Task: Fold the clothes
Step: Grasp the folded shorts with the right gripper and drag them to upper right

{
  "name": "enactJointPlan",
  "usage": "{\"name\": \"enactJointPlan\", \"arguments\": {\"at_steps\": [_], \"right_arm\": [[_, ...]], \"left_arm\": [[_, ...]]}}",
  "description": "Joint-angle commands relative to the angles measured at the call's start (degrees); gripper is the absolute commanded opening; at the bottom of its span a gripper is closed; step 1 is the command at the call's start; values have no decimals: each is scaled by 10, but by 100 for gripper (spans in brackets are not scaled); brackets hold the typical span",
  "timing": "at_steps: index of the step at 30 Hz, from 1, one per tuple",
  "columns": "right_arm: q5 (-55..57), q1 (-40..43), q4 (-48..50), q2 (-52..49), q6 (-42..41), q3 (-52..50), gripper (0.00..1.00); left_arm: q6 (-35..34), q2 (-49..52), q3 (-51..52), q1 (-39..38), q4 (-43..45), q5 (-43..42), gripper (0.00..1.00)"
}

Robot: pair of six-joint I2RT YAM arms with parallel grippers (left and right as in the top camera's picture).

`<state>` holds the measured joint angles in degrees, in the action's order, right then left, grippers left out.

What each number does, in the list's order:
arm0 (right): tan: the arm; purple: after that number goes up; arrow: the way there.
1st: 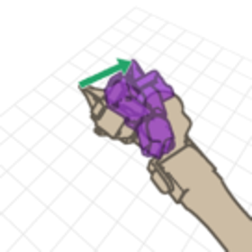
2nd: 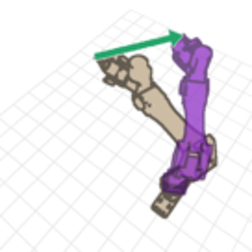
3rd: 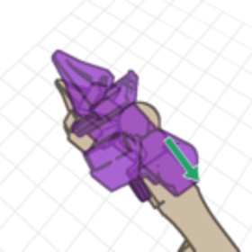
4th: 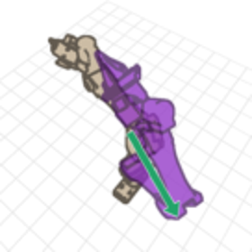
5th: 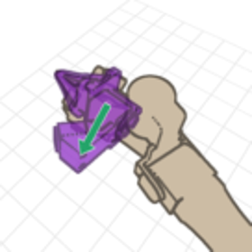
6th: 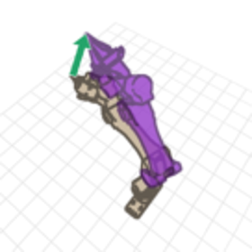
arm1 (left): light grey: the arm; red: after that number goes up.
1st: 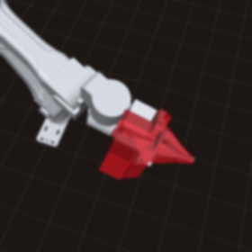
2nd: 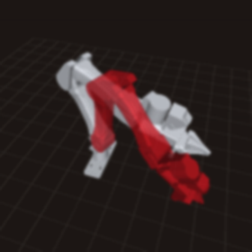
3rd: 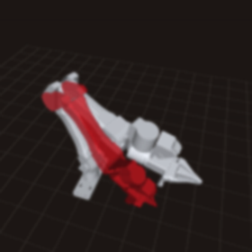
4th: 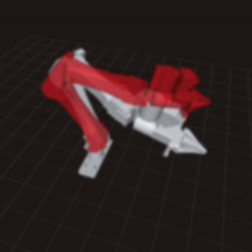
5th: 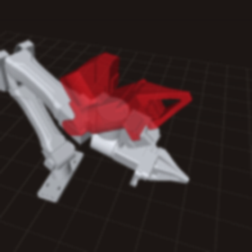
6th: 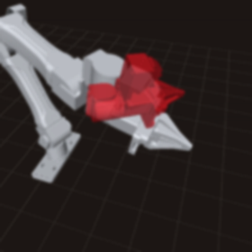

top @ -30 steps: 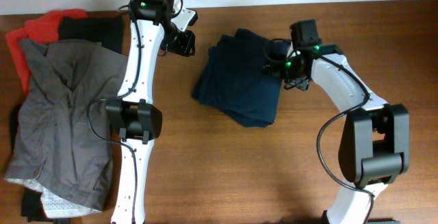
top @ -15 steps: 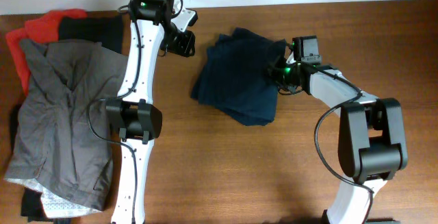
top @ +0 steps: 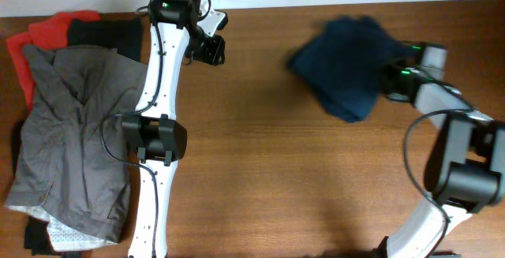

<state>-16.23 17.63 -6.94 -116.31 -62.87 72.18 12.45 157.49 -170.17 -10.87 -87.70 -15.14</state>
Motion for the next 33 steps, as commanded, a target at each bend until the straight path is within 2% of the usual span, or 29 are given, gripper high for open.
{"name": "enactJointPlan", "arguments": {"at_steps": [1, 2, 5, 9, 11, 12, 14, 16, 20, 22, 25, 29, 33], "right_arm": [[19, 89, 2, -3, -41, 0, 25], [19, 120, 5, -3, -47, 0, 29], [19, 174, 5, -3, -82, 0, 32], [19, 183, 6, -3, -90, 0, 44], [19, 167, 3, -3, -90, 0, 55], [17, 155, -1, -3, -78, 0, 68], [-6, 136, -8, -2, -24, 0, 80], [-27, 130, -29, 0, 18, 0, 82], [-46, 128, -96, 16, 176, 0, 83], [-39, 129, -126, 18, 244, 0, 87], [-16, 130, -146, 18, 285, 0, 90], [-26, 131, -99, 18, 357, 0, 98], [-26, 116, -17, 11, 356, 0, 100]], "left_arm": [[7, -22, -11, -2, 7, -1, 48], [7, -22, -11, -3, 10, -1, 48], [7, -22, -11, -8, 18, -1, 48], [7, -22, -11, -17, 24, -1, 48], [7, -22, -11, -19, 25, -1, 48], [7, -22, -11, -21, 24, -1, 48], [7, -22, -11, -22, 22, -1, 48], [7, -22, -11, -22, 20, -1, 48], [7, -22, -11, -22, 17, -1, 48], [7, -22, -11, -22, 17, -1, 48], [7, -22, -11, -22, 17, -1, 48], [7, -22, -11, -22, 17, -1, 48], [7, -22, -11, -22, 17, 0, 48]]}}
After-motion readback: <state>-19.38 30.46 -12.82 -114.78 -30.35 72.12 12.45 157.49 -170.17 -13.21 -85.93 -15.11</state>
